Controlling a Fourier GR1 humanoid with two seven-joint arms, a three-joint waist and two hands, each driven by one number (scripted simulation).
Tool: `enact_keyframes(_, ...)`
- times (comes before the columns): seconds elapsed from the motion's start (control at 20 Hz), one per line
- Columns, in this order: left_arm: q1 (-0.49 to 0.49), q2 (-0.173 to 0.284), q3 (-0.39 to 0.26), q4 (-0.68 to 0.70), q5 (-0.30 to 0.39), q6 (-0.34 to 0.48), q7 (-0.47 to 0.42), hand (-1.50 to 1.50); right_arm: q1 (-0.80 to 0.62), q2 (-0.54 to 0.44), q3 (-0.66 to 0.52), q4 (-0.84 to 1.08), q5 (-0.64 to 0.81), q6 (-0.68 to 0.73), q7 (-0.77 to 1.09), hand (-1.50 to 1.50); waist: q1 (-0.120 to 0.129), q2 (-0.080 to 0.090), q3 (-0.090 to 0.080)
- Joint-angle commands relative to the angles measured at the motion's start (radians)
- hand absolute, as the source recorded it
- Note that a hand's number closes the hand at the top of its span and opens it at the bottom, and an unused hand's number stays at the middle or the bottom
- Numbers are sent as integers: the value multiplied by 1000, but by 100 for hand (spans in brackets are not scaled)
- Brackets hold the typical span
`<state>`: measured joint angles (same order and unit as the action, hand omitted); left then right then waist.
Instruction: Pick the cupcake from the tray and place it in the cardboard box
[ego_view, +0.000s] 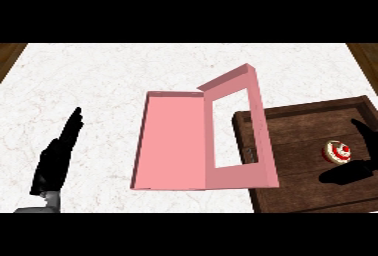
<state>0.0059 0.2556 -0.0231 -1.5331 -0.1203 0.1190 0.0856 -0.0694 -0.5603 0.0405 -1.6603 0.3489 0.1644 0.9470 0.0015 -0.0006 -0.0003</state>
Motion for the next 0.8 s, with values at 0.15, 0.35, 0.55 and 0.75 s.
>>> enact_keyframes(0.15, -81, -31, 28, 32, -39, -15, 45, 0, -42, 85, -21, 61, 80, 60, -26, -150, -2, 1, 0)
enact_keyframes(0.35, -39, -41, 46, 20, -36, -36, 19, 0, 20, 85, -67, 17, 80, 116, -47, -150, -2, 0, 0)
enact_keyframes(0.55, -34, -41, 66, 35, -33, -63, -18, 0, -27, 143, -63, 128, 137, 61, -142, 150, -1, 1, 0)
enact_keyframes(0.75, 39, -26, 40, -126, -35, -65, 78, 0, -30, 84, -25, 110, 290, -24, -132, 150, 7, -1, 1)
